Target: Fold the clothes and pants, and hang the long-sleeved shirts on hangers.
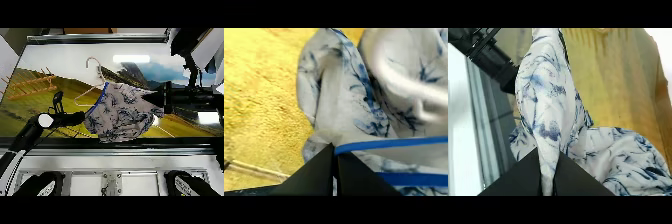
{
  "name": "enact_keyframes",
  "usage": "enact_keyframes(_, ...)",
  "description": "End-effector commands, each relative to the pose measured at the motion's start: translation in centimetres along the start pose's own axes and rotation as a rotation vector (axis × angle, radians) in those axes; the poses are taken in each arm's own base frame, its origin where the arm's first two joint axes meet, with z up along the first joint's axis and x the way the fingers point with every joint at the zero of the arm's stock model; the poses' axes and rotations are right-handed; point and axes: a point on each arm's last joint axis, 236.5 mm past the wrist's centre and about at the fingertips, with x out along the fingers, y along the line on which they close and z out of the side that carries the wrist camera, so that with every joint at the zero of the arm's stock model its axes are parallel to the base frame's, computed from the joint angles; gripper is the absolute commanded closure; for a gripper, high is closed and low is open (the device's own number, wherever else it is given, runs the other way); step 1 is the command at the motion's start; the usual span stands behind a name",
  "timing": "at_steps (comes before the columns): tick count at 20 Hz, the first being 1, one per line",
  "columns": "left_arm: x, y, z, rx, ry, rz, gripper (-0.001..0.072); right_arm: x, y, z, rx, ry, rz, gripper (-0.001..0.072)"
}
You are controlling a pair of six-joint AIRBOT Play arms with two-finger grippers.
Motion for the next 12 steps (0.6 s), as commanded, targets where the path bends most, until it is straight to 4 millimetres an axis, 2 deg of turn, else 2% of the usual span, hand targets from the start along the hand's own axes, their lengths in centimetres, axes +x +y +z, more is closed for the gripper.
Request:
enact_keyframes(1,-1.0,1.0,0.0,-0.016,0.011,0.010,0.0692,-0.1,0.9,0.3,0.004,0.000,0.020,0.0706)
enact_keyframes(4,-0.8,0.5,-0.5,-0.001,0.025,0.004,0.0691,0.2,1.3,0.7,0.018,-0.016,0.033,0.0706)
enact_keyframes(9,-0.4,-1.1,-1.8,0.053,0.054,-0.015,0.0691,0.0,2.0,3.5,0.033,-0.133,0.062,0.0707)
enact_keyframes(12,-0.6,-0.3,-1.2,0.025,0.041,-0.006,0.0691,0.1,1.9,2.7,0.065,-0.097,0.057,0.0706)
